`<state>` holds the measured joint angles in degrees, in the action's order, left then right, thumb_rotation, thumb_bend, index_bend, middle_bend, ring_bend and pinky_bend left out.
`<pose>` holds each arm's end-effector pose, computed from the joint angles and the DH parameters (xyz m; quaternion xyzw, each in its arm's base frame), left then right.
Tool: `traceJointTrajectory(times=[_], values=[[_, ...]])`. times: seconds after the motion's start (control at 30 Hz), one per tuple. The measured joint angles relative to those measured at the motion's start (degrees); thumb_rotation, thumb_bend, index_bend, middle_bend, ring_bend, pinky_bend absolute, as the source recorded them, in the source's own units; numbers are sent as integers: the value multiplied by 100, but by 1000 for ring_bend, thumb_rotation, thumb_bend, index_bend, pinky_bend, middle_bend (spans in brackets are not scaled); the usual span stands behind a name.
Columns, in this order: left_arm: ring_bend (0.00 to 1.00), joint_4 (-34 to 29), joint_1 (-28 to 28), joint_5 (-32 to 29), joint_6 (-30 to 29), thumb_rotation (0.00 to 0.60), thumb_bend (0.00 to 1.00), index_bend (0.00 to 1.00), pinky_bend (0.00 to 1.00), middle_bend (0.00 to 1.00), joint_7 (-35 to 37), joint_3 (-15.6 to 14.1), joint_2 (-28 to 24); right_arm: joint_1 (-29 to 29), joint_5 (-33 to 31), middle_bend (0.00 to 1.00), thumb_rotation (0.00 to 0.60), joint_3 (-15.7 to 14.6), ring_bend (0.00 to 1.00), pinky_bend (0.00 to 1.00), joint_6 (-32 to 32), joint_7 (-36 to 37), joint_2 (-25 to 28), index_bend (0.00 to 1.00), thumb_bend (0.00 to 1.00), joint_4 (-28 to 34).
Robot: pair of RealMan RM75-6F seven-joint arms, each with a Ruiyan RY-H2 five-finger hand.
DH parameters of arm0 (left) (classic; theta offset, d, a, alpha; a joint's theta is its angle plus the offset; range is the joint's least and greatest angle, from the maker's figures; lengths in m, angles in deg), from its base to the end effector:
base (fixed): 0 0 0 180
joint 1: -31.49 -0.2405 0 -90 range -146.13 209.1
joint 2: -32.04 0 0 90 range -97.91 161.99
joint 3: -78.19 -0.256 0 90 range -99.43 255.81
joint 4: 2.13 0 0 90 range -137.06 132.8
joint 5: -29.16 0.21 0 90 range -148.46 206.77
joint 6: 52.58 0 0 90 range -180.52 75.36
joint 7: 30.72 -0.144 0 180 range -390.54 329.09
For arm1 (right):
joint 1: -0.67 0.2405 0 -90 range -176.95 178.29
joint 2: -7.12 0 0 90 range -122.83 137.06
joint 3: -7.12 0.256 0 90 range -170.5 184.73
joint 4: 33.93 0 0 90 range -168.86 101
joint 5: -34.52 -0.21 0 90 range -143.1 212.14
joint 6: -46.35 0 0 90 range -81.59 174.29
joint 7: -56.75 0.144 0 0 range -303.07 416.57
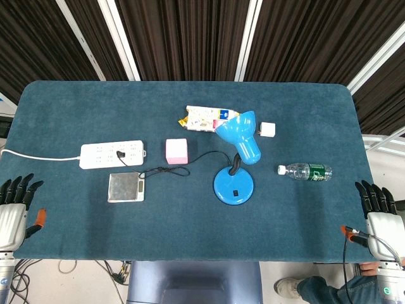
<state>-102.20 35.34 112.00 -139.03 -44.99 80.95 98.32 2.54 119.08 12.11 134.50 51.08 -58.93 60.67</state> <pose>-0.2896 0.1728 0.1415 -0.5914 -0.3792 -0.3541 0.6173 -0.3071 -0.1716 0.1586 0.5645 -0.3758 0.3872 0.6246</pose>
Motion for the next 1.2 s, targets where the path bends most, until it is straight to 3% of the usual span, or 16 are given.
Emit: traceJointTrajectory(times=[0.63, 0.8, 0.93, 1.03, 1.2], values=[[0, 3, -11, 12, -24, 600, 457, 168, 0, 39, 46, 5, -23, 13, 48, 78, 600, -18, 43, 6, -27, 115, 9, 0, 181, 19], [0, 8, -7, -9, -14, 600, 457, 167, 0, 39, 52, 15, -22, 30, 211, 78, 600, -114, 86, 128, -100, 372, 92, 0, 182, 79], [0, -1, -4, -60, 9, 600, 457, 168, 0, 39, 55, 28, -21, 79, 327, 108, 600, -194, 214, 259, -221, 441, 139, 0, 181, 71], [0, -16, -7, -71, 2, 600, 457, 168, 0, 39, 53, 35, -22, 116, 443, 210, 600, -257, 322, 331, -285, 488, 149, 0, 198, 85], [0, -29, -3, -103, 43, 600, 457, 168, 0, 39, 55, 25, -24, 280, 643, 379, 600, -357, 482, 436, -573, 511, 162, 0, 363, 172]])
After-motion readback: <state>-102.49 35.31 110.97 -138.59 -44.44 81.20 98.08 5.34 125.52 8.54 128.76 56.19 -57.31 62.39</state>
